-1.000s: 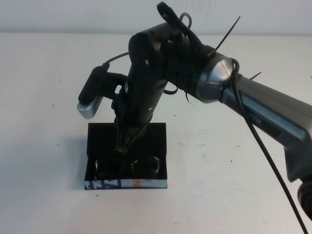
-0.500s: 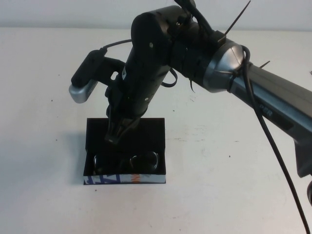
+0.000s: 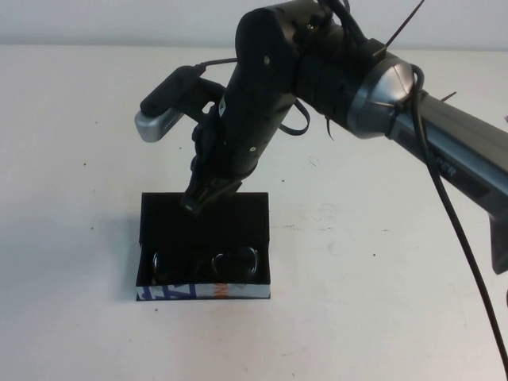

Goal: Return glasses to glasses case
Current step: Place the glasses in the glasses case, then close the glasses case

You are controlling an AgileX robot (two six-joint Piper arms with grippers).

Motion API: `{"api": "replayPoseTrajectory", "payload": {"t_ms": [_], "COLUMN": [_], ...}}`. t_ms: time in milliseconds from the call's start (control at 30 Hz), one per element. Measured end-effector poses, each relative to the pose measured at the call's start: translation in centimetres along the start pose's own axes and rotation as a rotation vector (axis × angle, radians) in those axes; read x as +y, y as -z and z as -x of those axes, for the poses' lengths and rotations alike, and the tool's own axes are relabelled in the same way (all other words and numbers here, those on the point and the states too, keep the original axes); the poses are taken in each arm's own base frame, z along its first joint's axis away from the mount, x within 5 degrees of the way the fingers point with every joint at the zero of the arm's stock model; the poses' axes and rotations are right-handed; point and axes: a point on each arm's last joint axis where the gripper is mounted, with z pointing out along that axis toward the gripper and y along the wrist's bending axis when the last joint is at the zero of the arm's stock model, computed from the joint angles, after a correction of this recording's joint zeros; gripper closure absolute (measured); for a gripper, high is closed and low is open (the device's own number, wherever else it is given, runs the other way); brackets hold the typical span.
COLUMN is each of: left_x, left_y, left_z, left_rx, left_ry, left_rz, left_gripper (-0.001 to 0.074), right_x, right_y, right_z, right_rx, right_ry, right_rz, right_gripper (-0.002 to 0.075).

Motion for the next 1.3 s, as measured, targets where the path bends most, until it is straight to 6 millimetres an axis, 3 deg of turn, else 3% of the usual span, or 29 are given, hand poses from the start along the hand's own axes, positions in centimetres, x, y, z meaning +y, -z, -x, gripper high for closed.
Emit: {"api": "replayPoseTrajectory", "payload": {"t_ms": [233, 400, 567, 767, 1033, 1300], "left_x": [0.1, -0.9, -2.7, -4.9, -4.6, -3.9], "left_y": [0.1, -0.9, -4.0, -7.7, -11.3, -13.1], "left_z": [-1.0, -1.7, -1.1, -3.2, -6.8, -9.2], "left_rx": [0.109, 0.463, 0.845, 1.270, 1.293, 1.266], "left_ry": [-0.018, -0.027, -0.149, -0.168, -0.086, -0.058], "left_rz": [0.014, 0.081, 0.105, -0.148, -0.319, -0.416], "left_gripper": [0.0735, 0.0735, 0.0735, 0.0735, 0.0735, 0.0735], "right_x": [-0.2, -0.3, -0.4, -0.4, -0.8, -3.7], "right_y": [0.1, 0.1, 0.1, 0.1, 0.2, -0.6], "right_z": [-0.1, -0.1, -0.1, -0.1, -0.3, -0.8], "right_rx": [-0.006, -0.005, -0.003, -0.003, -0.003, -0.046], "right_ry": [-0.025, -0.048, -0.058, -0.060, -0.084, -0.172], "right_rz": [0.009, 0.009, 0.009, 0.009, 0.005, -0.035], "right_gripper": [0.0737, 0.0737, 0.0737, 0.0737, 0.0737, 0.0737]}}
